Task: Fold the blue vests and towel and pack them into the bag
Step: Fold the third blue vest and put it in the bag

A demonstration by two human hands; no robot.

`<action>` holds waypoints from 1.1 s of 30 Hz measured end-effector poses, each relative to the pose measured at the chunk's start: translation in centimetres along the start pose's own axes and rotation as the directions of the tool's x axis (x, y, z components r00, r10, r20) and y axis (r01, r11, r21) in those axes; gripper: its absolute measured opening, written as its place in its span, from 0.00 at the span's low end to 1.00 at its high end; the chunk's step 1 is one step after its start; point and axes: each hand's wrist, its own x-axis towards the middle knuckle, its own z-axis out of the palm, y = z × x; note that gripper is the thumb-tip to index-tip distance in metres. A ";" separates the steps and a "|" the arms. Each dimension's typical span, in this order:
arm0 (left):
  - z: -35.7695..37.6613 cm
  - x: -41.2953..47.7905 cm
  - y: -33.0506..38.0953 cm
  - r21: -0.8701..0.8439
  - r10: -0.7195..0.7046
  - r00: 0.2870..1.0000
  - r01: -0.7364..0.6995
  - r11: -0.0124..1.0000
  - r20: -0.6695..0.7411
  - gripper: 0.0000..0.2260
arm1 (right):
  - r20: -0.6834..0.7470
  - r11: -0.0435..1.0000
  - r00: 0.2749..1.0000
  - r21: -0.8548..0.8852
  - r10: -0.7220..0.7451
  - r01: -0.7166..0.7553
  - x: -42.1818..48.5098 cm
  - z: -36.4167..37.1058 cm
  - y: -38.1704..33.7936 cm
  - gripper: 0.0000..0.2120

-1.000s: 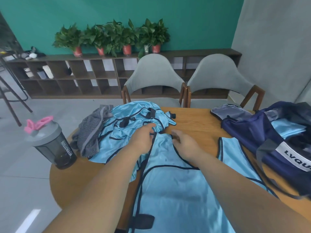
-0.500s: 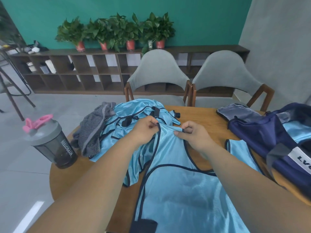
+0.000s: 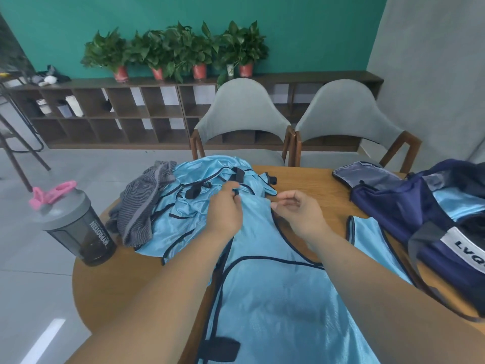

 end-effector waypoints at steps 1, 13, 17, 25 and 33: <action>0.3 -0.6 0.2 0.062 0.079 0.996 -0.076 0.995 -0.048 0.18 | -0.087 0.986 0.995 -0.165 -0.046 0.031 -0.3 -0.3 0.2 0.11; 9.6 -9.8 0.2 0.437 0.269 0.858 -0.465 0.770 0.438 0.28 | -0.086 0.597 0.996 -0.801 -0.028 -0.052 -6.1 -3.9 6.7 0.26; 8.7 -10.0 0.1 0.472 0.233 0.852 -0.464 0.749 0.468 0.29 | -0.141 0.710 0.978 -0.704 -0.152 0.009 -5.3 -7.2 7.0 0.27; 9.1 -10.4 2.4 0.402 0.300 0.826 -0.508 0.762 0.477 0.28 | -0.092 0.462 0.995 -0.885 -0.046 -0.060 -3.2 -12.6 7.9 0.34; 9.9 -11.0 1.0 0.446 0.265 0.882 -0.433 0.783 0.391 0.28 | -0.021 0.394 1.000 -0.919 0.005 -0.021 -3.4 -12.4 9.8 0.27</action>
